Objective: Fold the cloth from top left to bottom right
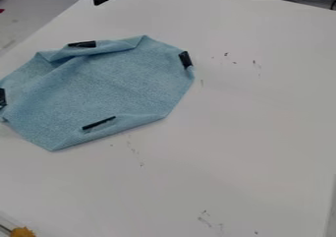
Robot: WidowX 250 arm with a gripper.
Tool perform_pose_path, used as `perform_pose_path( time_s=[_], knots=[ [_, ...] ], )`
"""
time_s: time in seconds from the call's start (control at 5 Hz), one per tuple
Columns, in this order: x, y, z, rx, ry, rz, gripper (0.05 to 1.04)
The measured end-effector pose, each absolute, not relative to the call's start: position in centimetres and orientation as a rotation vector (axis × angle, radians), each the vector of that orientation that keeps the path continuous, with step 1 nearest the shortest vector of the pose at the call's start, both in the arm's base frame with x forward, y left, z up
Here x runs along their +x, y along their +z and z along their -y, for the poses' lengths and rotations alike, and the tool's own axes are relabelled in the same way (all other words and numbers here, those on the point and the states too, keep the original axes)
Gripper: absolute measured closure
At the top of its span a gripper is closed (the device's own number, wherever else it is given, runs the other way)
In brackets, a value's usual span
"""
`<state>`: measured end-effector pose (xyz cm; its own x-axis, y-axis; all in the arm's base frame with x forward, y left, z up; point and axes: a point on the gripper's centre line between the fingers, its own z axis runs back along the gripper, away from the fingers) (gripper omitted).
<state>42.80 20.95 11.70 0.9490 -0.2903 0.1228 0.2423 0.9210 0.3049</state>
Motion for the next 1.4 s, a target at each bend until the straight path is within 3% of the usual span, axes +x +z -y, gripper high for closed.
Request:
perform_pose_path(
  time_s=[0.4,1.0,1.4],
  knots=[
    [42.5,7.8,-20.2,0.217,-0.24,0.136,0.083],
    [41.2,6.8,-21.2,0.165,-0.173,0.134,0.083],
    [40.5,4.7,-21.8,0.116,-0.153,0.113,0.083]
  ],
)
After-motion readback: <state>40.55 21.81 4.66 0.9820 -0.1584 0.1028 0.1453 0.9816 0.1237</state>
